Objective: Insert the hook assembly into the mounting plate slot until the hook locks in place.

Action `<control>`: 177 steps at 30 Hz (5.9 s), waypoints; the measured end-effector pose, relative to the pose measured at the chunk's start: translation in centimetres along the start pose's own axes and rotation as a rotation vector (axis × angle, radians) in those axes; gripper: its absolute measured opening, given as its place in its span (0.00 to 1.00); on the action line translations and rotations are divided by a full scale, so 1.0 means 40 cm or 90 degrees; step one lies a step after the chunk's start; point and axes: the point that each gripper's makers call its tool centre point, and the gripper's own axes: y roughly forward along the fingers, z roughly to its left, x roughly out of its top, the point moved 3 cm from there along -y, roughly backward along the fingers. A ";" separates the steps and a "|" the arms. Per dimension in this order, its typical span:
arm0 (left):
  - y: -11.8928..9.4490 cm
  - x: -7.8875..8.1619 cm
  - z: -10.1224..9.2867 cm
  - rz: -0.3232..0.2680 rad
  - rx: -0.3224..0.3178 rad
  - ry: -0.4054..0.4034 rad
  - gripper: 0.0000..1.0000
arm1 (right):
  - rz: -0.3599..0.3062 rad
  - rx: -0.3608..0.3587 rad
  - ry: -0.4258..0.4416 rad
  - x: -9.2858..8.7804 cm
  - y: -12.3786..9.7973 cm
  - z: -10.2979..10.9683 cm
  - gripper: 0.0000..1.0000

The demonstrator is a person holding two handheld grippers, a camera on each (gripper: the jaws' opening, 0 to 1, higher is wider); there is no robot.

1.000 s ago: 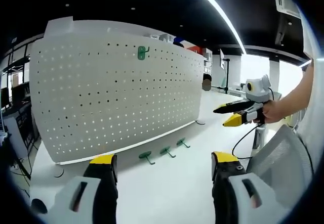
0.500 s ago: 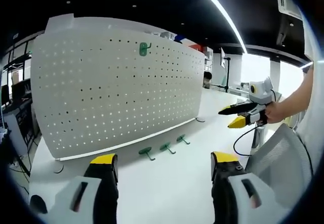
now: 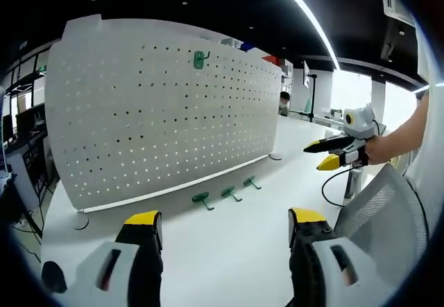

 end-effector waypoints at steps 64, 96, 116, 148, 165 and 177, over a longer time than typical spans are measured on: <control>0.238 0.011 0.032 0.193 -0.216 0.225 0.81 | 0.028 -0.007 -0.001 -0.022 -0.013 0.002 0.61; 0.370 -0.033 0.078 0.303 -0.302 0.330 0.81 | 0.050 0.002 -0.007 -0.036 -0.018 0.010 0.62; 0.430 -0.099 0.074 0.376 -0.362 0.377 0.81 | 0.062 0.003 -0.002 -0.051 -0.020 0.007 0.62; 0.494 -0.167 0.089 0.441 -0.413 0.412 0.79 | 0.077 -0.006 0.010 -0.068 -0.027 -0.004 0.63; 0.498 -0.150 0.110 0.449 -0.404 0.414 0.45 | 0.075 -0.007 0.012 -0.068 -0.029 -0.001 0.62; 0.511 -0.141 0.124 0.452 -0.352 0.390 0.22 | 0.071 -0.012 0.017 -0.067 -0.031 -0.005 0.62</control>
